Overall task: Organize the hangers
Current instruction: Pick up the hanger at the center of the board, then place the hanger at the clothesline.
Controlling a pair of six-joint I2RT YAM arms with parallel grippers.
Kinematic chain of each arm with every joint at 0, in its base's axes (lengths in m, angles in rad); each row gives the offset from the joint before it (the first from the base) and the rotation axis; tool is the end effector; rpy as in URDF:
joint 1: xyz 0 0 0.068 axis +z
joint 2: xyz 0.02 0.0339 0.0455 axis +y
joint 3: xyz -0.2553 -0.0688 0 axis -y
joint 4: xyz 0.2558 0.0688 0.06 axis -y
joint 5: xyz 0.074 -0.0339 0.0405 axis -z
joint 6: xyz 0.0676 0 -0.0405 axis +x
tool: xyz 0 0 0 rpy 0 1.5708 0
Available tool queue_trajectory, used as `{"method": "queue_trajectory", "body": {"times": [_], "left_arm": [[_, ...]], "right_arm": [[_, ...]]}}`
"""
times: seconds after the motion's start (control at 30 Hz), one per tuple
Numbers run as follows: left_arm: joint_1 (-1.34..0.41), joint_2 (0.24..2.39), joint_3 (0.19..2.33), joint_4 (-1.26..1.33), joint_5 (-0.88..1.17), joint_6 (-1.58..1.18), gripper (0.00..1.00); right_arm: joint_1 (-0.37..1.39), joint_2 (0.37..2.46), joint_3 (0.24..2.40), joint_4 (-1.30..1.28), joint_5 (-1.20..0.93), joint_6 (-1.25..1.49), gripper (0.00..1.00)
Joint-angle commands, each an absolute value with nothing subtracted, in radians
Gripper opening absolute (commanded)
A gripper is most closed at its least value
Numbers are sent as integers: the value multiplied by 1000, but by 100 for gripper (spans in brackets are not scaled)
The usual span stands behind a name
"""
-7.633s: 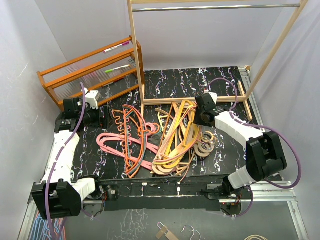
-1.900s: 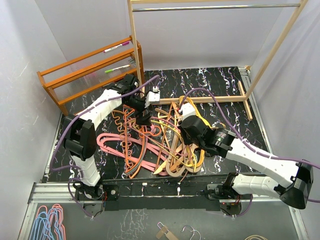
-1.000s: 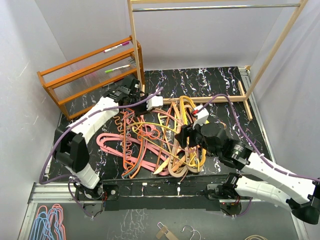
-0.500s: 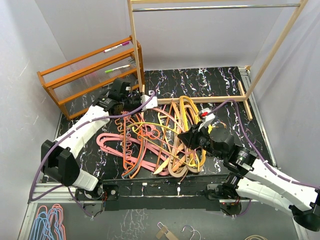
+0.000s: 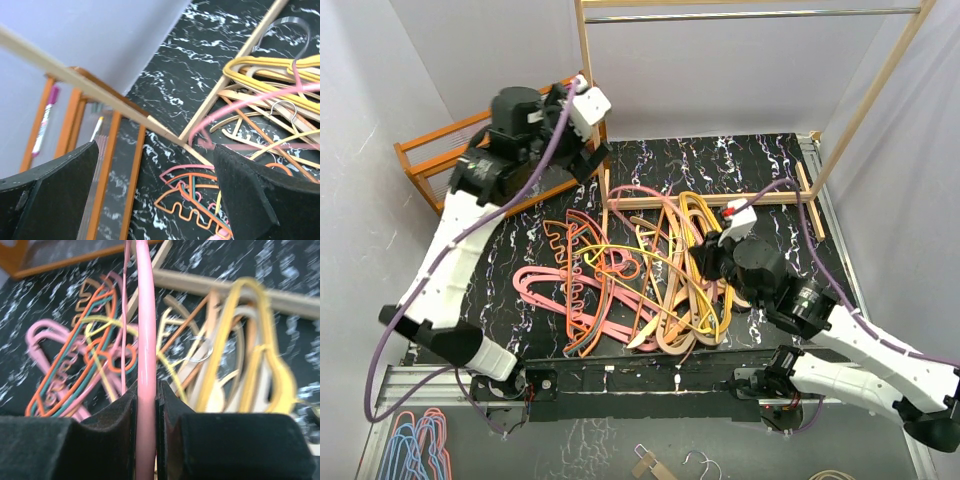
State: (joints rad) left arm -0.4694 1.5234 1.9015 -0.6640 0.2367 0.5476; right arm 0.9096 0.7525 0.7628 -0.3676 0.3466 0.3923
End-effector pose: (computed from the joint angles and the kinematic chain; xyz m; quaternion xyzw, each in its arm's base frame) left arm 0.3117 -0.1759 0.4793 0.4489 0.6600 -0.0712 0.5982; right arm 0.1518 0.1577 0.3025 -0.1119 0.8074 0.2276 0.5326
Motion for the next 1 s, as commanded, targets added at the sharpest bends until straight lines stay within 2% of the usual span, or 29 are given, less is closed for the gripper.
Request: {"method": "queue_trajectory", "body": {"times": [0.0, 0.07, 0.13, 0.3, 0.43, 0.7, 0.83, 0.97], "left_arm": [[-459, 1439, 1985, -855, 27, 432, 97], [-425, 1429, 1999, -885, 14, 402, 97], [-320, 1421, 2018, -905, 106, 348, 97], [-171, 1423, 2035, -917, 225, 269, 97], [-121, 1419, 2043, -932, 325, 251, 97], [-117, 1415, 2022, -931, 332, 259, 97], [-115, 1422, 2014, -922, 344, 256, 97], [-112, 1431, 2022, -921, 360, 252, 97]], "right_arm": [[914, 783, 1035, -438, 628, 166, 8], [914, 805, 1134, -466, 726, 76, 8], [914, 826, 1207, -442, 808, -26, 8], [913, 886, 1266, -222, 946, -365, 8], [913, 917, 1301, -108, 929, -495, 8], [897, 1004, 1407, 24, 879, -650, 8], [844, 1052, 1478, 24, 822, -656, 8], [688, 1138, 1573, -107, 669, -538, 8]]}}
